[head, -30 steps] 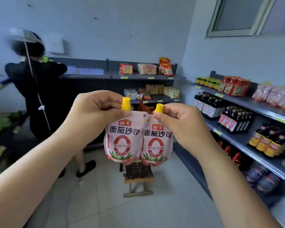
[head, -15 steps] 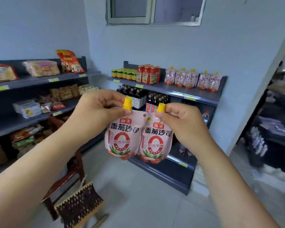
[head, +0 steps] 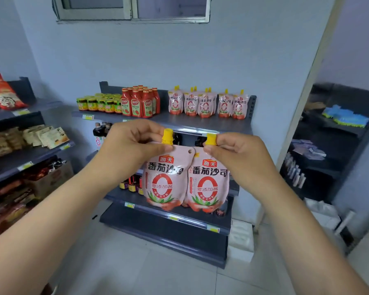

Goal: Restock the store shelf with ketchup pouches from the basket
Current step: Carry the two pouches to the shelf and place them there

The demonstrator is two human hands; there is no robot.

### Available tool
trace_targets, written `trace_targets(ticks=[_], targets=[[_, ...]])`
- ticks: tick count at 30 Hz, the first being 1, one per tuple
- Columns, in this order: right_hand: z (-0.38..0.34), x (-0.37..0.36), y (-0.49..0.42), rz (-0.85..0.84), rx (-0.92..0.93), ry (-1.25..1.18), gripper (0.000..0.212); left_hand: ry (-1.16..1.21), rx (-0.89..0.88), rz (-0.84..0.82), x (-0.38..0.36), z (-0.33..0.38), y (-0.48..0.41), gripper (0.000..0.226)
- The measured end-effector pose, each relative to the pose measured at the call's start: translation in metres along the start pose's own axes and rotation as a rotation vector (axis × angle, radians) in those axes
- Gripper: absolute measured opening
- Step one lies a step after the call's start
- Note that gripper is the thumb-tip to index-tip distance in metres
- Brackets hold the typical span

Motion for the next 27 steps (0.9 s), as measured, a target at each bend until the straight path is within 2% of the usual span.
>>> trace_targets(ticks=[4, 8, 14, 17, 18, 19, 22, 23, 27], targets=[[0.032, 0.012, -0.058, 0.047, -0.028, 0.004, 0.010, 0.001, -0.043, -0.024, -0.028, -0.024, -0.067, 0.020], [0.066, 0.019, -0.115, 0.108, -0.060, -0.004, 0.012, 0.016, -0.075, -0.044, -0.051, -0.045, -0.134, 0.018], [0.119, 0.020, -0.192, 0.181, -0.067, 0.019, 0.010, 0.022, -0.114, -0.160, -0.079, -0.080, -0.228, 0.027], [0.138, 0.023, -0.231, 0.219, -0.065, 0.042, 0.013, 0.007, -0.156, -0.194, -0.095, -0.096, -0.284, 0.025], [0.156, 0.027, -0.267, 0.249, -0.066, 0.064, 0.017, 0.024, -0.156, -0.208, -0.106, -0.109, -0.329, 0.026], [0.170, 0.032, -0.297, 0.276, -0.060, 0.071, 0.024, 0.021, -0.161, -0.235, -0.117, -0.118, -0.367, 0.026], [0.187, 0.048, -0.320, 0.276, -0.030, 0.110, 0.049, 0.030, -0.190, -0.293, -0.142, -0.127, -0.405, 0.025], [0.187, 0.051, -0.320, 0.277, -0.025, 0.120, 0.051, 0.047, -0.202, -0.307, -0.143, -0.127, -0.406, 0.025], [0.191, 0.066, -0.321, 0.265, -0.039, 0.157, 0.036, -0.011, -0.238, -0.304, -0.159, -0.131, -0.412, 0.024]])
Point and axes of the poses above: each hand's wrist, its own y-axis away from the middle knuckle, its own x-axis out of the back of the hand, z = x × y, the point moved 1 cm from there along -y, towards the middle knuckle, and after that the axes turned 4 degrees about z, right-handed, at the moved point
